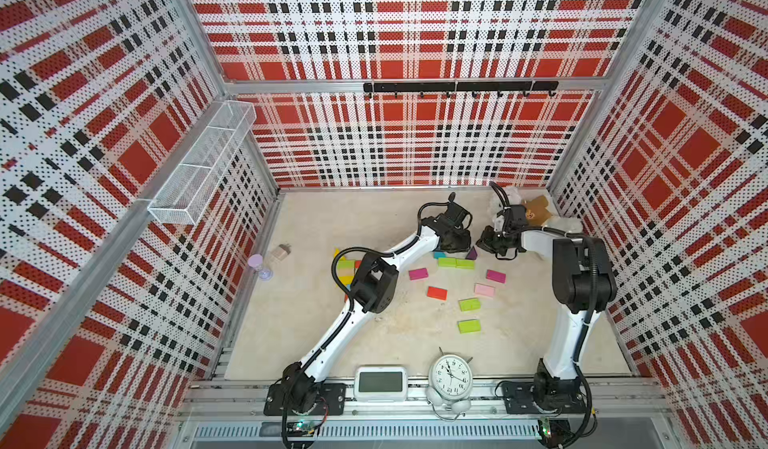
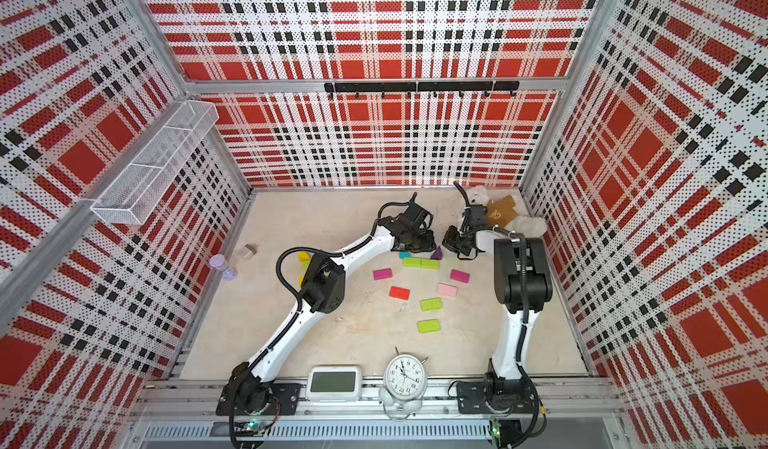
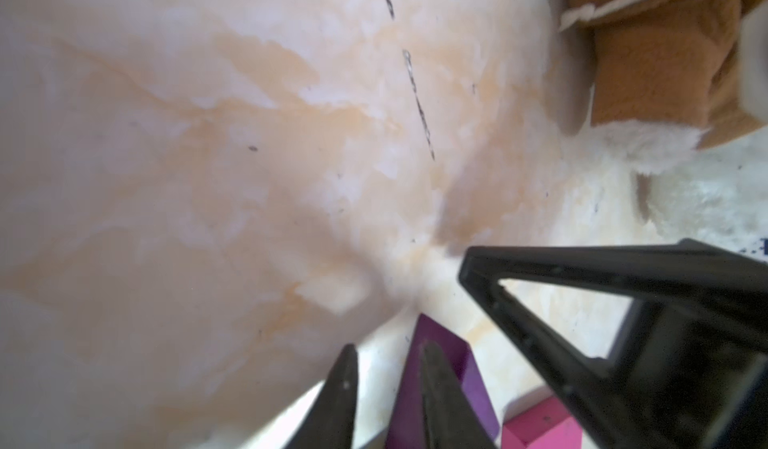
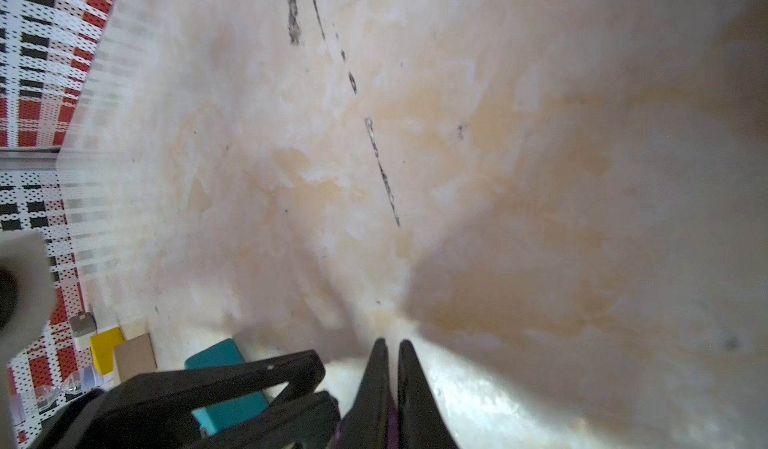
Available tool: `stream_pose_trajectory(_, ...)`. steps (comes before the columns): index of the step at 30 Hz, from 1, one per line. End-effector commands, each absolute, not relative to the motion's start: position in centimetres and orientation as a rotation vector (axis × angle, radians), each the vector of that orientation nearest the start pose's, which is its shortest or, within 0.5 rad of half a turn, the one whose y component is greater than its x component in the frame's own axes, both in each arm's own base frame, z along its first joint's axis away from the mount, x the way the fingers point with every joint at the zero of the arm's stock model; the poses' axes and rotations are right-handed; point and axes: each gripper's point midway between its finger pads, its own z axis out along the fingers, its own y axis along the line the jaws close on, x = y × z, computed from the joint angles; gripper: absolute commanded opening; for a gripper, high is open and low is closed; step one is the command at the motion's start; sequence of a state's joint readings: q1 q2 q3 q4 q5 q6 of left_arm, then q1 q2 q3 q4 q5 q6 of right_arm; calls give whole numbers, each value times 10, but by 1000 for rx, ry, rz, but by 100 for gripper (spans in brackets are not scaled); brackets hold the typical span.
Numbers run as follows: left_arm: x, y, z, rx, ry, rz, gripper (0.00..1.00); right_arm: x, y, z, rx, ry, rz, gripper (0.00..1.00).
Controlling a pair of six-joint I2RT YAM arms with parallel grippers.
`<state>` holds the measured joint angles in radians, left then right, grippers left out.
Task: Assemble a carrot with building blocks
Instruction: Assemble the building block at the center of the board, then pick up the building block from the center of the board.
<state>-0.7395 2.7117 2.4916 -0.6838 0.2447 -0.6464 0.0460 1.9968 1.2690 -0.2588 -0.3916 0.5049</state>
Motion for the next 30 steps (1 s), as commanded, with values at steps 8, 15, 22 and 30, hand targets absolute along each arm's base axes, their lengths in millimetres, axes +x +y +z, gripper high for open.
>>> stream_pose_trajectory(8, 481, -427, 181, 177, 2340, -847, 56, 456, 75, 135, 386, 2418, 637, 34)
stream_pose_trajectory(15, 450, -334, 190, 0, 2301, -846, 67, 402, 86, 162, 324, 2433, 522, 48)
stream_pose_trajectory(22, 409, -236, 157, -251, 2368, -790, 68, 373, 162, 165, 23, 2537, 390, 57)
stream_pose_trajectory(30, 379, -149, 174, -409, 2288, -723, 69, 373, 244, 127, -236, 2628, 287, 73)
